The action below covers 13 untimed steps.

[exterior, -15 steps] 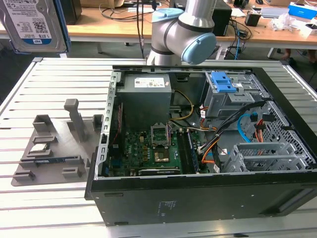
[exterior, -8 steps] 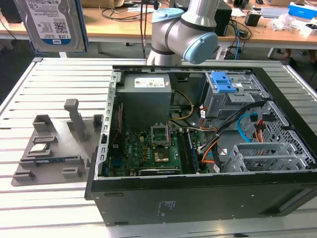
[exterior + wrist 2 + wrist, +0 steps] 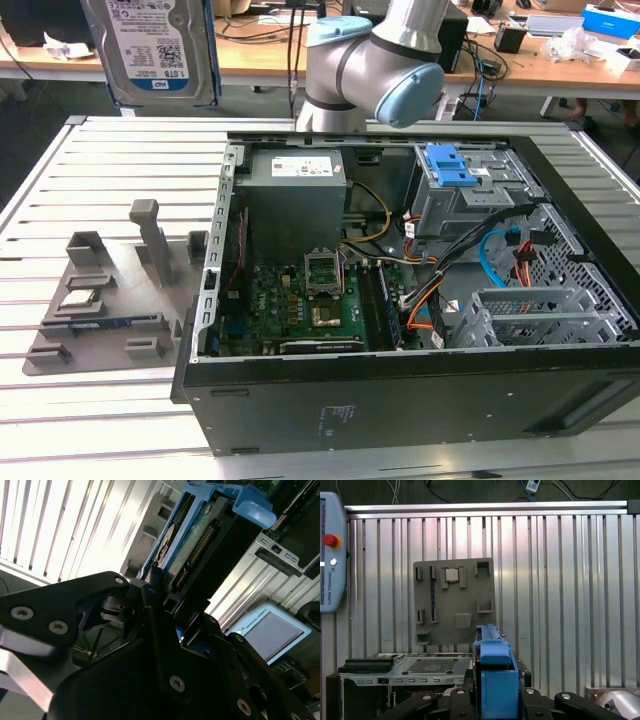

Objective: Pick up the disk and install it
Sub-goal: 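Pick up the disk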

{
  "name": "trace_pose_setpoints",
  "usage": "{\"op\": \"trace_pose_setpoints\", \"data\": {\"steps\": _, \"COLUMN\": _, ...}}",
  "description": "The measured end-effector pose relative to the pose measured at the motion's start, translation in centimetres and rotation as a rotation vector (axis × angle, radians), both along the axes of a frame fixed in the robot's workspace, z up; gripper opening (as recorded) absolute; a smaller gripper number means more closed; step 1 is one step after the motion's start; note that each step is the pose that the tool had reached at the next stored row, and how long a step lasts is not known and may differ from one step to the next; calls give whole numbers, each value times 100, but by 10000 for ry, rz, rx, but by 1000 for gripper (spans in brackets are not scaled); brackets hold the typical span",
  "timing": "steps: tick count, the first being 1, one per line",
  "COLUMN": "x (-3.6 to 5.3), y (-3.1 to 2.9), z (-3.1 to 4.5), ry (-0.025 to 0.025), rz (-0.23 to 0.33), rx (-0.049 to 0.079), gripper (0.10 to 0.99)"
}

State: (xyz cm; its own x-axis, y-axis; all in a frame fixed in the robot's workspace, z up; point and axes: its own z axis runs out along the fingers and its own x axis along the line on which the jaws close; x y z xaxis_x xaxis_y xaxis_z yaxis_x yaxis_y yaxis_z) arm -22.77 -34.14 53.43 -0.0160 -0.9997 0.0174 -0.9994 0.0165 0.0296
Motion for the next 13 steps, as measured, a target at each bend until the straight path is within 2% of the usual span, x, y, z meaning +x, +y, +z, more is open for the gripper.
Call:
{"op": "trace_pose_setpoints", "data": {"steps": 4, "x": 313, "y": 3, "z": 0, "ry": 2, "rz": -1, "rx": 1, "gripper": 365}}
{"op": "trace_pose_setpoints", "data": {"steps": 8, "x": 454, "y": 5, "z": -1, "ry": 3, "rz": -2, "rx": 1, "gripper": 365}}
{"op": "trace_pose_setpoints", "data": {"steps": 13, "x": 702, "y": 7, "z": 0, "ry": 6, "rz": 0, "rx": 0, "gripper": 365}}
